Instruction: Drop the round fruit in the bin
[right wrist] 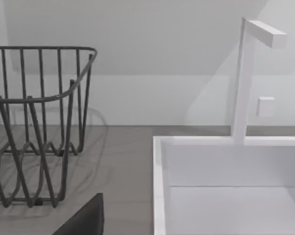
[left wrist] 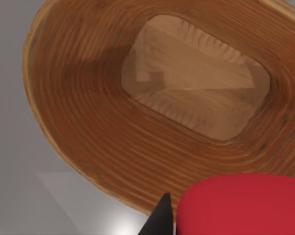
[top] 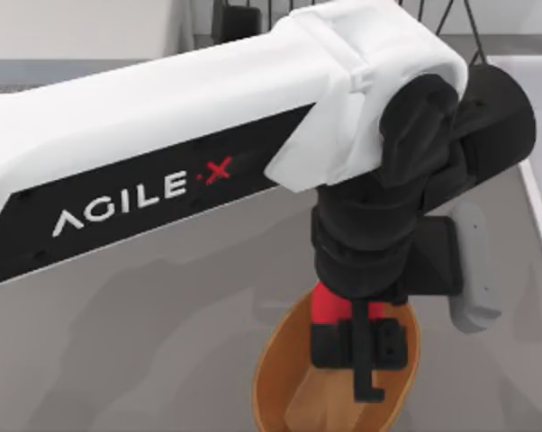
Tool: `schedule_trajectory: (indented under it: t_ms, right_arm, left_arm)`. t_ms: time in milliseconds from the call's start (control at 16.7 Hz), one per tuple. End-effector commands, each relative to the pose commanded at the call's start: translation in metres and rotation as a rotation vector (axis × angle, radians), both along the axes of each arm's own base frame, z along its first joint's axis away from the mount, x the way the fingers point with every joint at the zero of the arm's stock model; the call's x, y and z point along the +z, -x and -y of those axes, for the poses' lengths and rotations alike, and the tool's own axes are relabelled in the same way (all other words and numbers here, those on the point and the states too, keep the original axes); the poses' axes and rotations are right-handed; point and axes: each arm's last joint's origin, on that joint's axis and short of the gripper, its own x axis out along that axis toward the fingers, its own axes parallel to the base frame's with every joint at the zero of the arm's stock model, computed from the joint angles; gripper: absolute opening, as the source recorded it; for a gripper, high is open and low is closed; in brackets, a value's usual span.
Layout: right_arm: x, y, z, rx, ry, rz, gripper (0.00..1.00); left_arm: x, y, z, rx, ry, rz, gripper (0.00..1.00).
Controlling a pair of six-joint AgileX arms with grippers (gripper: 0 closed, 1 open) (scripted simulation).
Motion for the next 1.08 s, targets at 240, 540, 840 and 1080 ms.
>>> schedule_trajectory:
  t_ms: [240,540,840,1080]
  right_arm:
    - [0.0,0.0,0.0,0.0,0.0,0.0,1.0]
    - [0.0,0.0,0.0,0.0,0.0,0.0,1.0]
    - [0.0,0.0,0.0,0.0,0.0,0.0,1.0]
    - [0.0,0.0,0.0,0.0,0.0,0.0,1.0]
  left_arm:
    - [-0.008,-0.001,0.0,0.0,0.005,0.004,0.0]
    - [-0.053,-0.004,0.001,0.008,0.004,0.002,0.0]
    - [-0.07,-0.003,0.001,0.0,0.0,0.0,0.0]
    - [-0.07,-0.003,0.001,0.0,0.0,0.0,0.15]
